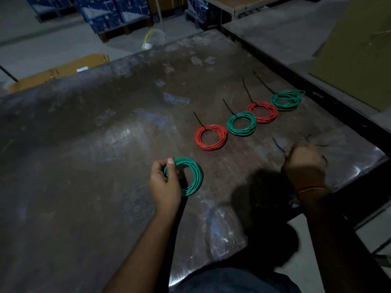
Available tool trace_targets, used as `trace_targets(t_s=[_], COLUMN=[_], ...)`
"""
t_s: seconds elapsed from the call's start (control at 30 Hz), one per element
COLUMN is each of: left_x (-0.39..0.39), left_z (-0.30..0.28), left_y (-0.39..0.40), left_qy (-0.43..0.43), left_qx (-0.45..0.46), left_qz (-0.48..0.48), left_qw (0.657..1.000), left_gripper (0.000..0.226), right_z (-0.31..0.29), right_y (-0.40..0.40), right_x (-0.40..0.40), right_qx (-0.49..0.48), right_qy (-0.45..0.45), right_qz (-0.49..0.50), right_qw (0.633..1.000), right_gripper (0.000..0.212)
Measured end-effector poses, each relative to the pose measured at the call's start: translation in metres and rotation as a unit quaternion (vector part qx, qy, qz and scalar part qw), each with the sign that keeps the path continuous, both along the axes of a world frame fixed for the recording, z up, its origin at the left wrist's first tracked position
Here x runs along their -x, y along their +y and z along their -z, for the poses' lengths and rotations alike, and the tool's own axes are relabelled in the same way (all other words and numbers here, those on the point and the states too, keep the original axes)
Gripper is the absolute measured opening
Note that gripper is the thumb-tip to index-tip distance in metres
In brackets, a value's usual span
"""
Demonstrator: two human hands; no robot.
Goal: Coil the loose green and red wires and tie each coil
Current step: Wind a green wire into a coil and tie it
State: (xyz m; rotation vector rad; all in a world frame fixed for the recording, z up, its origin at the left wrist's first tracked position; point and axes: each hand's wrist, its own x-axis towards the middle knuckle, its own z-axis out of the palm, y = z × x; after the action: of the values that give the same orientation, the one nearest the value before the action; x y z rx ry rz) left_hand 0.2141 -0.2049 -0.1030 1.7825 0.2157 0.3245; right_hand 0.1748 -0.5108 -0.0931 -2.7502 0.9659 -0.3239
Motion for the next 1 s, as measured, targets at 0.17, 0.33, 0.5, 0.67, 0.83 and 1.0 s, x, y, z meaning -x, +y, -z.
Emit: trace_targets(t_s=[0.17,0.33,0.5,0.67,0.83,1.0], left_x=[0.003,0.002,0.002,-0.001,-0.005,-0.005], left_z=[-0.004,0.002,0.002,0.005,0.011,0.009], left_y=[-0.002,-0.001,-0.003,-0.001,0.003,0.002], left_qy=[-0.005,0.006,-0.004,-0.003,0.013,0.013], left_qx=[0.020,0.039,0.045,0.039,0.069,0.077], left_qz=[-0.005,-0.003,-0.012,-0.019,-0.034,-0.031], left_qw=[1.000,0.999,0.999,0.999,0.997,0.997], left_gripper=[0.020,0.021,0.020,0.018,0.019,0.022], right_z=[-0.038,-0.076,-0.055,-0.021,-0.011,0.000], right_y=[0.054,0.119,0.153,0.166,0.167,0.169], right_x=[0.014,0.021,0.023,0.015,0.012,0.008], right_qx=[-0.318,-0.531,-0.593,-0.489,-0.482,-0.514], right_qy=[-0.267,-0.292,-0.238,-0.217,-0.252,-0.252], right_qz=[-0.138,-0.242,-0.286,-0.317,-0.308,-0.289], right_qw=[0.899,0.757,0.714,0.783,0.781,0.767], right_gripper=[0.004,0.014,0.023,0.023,0.021,0.023])
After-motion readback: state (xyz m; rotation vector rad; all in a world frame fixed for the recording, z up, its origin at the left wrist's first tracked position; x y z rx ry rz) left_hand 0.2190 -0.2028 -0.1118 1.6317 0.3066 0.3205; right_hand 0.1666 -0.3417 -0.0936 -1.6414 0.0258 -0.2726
